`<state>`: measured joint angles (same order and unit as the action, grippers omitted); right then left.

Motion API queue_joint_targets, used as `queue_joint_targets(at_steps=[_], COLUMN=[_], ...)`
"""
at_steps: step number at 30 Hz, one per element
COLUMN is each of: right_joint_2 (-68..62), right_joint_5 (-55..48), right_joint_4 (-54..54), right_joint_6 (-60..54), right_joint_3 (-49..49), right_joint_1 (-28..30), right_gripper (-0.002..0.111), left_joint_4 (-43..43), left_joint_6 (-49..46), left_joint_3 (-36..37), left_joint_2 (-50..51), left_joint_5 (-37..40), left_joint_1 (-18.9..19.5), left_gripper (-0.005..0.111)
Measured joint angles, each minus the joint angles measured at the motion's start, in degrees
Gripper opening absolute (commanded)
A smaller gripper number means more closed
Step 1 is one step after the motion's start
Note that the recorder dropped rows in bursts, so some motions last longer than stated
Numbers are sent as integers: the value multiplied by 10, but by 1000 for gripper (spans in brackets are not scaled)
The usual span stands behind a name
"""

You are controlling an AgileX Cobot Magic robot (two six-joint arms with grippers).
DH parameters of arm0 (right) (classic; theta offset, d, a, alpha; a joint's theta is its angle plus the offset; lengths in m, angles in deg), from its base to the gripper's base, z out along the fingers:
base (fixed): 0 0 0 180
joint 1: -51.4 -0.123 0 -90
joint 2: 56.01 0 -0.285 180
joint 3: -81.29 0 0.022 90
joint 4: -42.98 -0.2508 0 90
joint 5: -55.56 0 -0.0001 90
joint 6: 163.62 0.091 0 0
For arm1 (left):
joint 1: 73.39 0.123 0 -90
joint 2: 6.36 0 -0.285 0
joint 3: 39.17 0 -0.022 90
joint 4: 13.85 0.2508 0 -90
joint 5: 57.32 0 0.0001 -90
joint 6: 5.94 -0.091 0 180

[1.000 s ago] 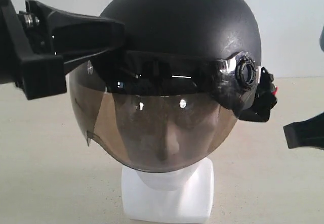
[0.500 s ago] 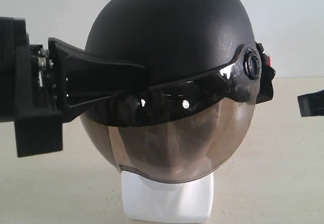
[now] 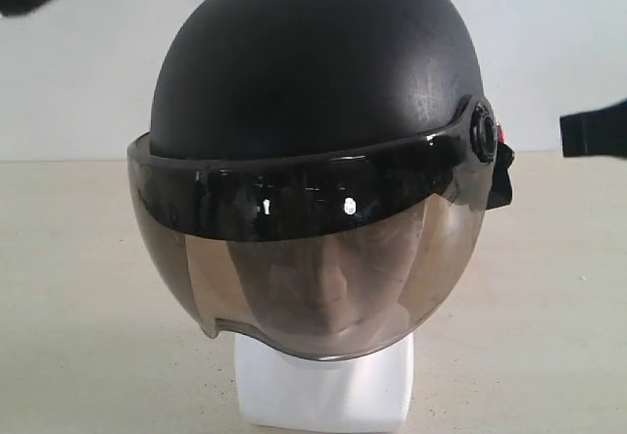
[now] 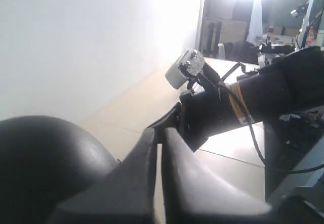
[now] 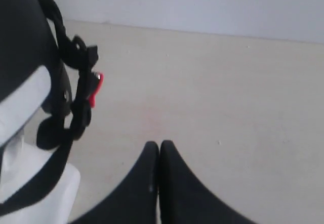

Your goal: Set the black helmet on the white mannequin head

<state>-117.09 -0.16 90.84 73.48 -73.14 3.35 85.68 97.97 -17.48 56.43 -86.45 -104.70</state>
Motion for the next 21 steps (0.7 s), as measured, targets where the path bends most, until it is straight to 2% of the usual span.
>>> queue_joint_targets(at_steps=[4,10,13,18,21], right_joint_2=[9,25,24,4,-7], right_joint_5=[16,103,125,114,114], right_joint_4=[33,57,57,62,67], right_joint_6=[0,-17,-18,-16,-4], right_joint_3=[-34,-54,-54,-54,-54], right_joint_1=[0,0,0,0,0], right_gripper=[0,0,0,0,0], left_joint_4=[2,7,7,7,7], left_joint_6=[0,-29,-41,-45,-45], left_joint_3=[-1,48,94,127,127], left_joint_2=[-17,-31,-27,1,16], left_joint_5=[58,242,324,348,322], left_joint_1=[0,2,18,68,108], left_gripper=[4,4,4,4,4])
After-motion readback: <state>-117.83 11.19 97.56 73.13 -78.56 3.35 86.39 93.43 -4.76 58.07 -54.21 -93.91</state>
